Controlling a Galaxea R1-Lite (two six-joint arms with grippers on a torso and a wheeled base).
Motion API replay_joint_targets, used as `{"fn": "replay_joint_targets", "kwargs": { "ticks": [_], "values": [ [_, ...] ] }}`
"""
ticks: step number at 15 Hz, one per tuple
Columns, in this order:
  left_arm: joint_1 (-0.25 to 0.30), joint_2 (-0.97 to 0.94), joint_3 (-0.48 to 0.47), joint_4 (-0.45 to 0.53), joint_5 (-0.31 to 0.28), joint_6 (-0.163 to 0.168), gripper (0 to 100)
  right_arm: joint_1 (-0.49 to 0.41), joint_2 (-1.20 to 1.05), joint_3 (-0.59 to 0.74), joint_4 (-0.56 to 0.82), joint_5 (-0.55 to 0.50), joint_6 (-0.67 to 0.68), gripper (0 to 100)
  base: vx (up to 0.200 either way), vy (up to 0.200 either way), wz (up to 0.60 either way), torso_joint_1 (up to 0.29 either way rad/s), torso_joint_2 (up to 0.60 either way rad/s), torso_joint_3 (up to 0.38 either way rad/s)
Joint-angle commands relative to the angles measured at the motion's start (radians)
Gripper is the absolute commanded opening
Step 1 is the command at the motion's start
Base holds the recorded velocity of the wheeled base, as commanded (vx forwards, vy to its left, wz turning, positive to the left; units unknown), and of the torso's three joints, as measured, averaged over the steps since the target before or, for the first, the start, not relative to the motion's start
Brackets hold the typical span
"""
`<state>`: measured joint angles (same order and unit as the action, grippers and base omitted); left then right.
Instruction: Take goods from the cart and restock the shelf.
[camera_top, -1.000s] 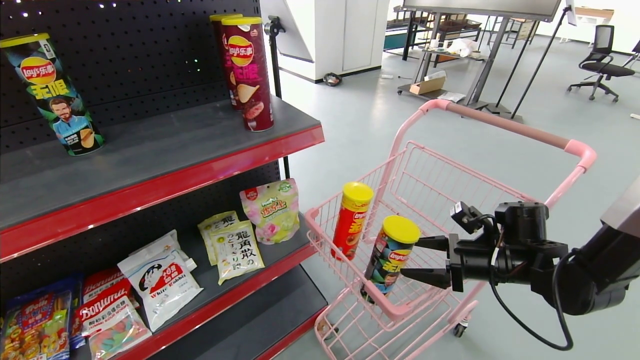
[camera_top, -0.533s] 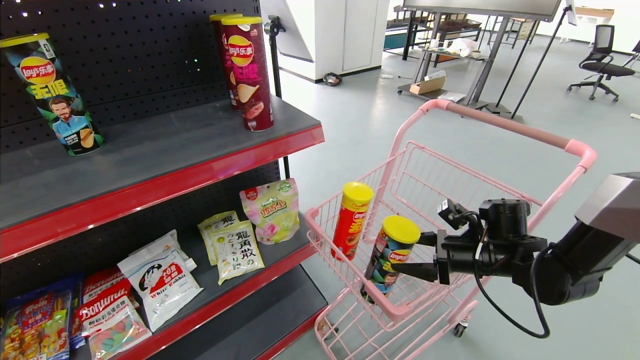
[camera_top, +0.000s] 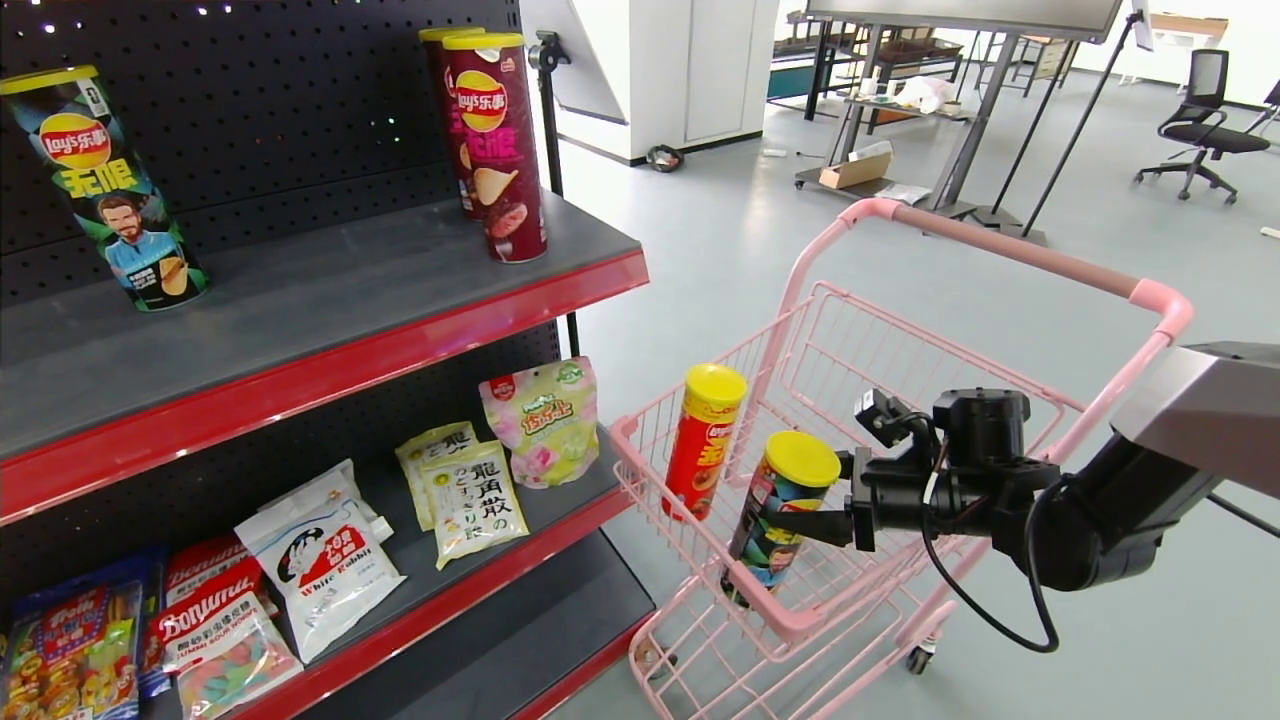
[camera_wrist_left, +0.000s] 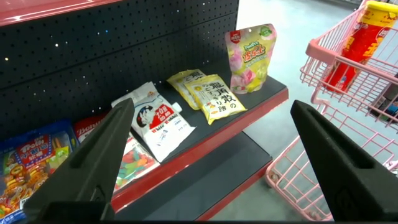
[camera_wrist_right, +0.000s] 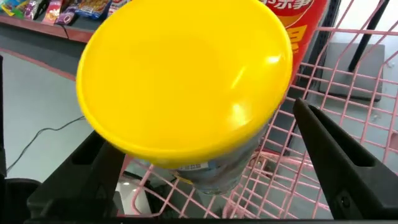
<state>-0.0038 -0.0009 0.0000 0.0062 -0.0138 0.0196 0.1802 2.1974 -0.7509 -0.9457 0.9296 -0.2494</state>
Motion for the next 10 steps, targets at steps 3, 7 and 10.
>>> {"fn": "replay_joint_targets", "kwargs": {
  "ticks": [3,7,10],
  "values": [
    [-0.001,0.001,0.000,0.000,0.000,0.000,100,0.027,0.019,-0.031,-0.001,-0.002,0.001,100,0.000,0.000,0.00,0.000,0.00,0.000],
    [-0.001,0.001,0.000,0.000,0.000,0.002,100,0.035,0.030,-0.033,-0.002,-0.011,-0.005,0,0.000,0.000,0.00,0.000,0.00,0.000],
    [0.001,0.001,0.000,0.000,0.000,0.002,100,0.048,0.034,-0.028,-0.002,-0.017,-0.002,0,0.000,0.000,0.00,0.000,0.00,0.000]
  ]
}}
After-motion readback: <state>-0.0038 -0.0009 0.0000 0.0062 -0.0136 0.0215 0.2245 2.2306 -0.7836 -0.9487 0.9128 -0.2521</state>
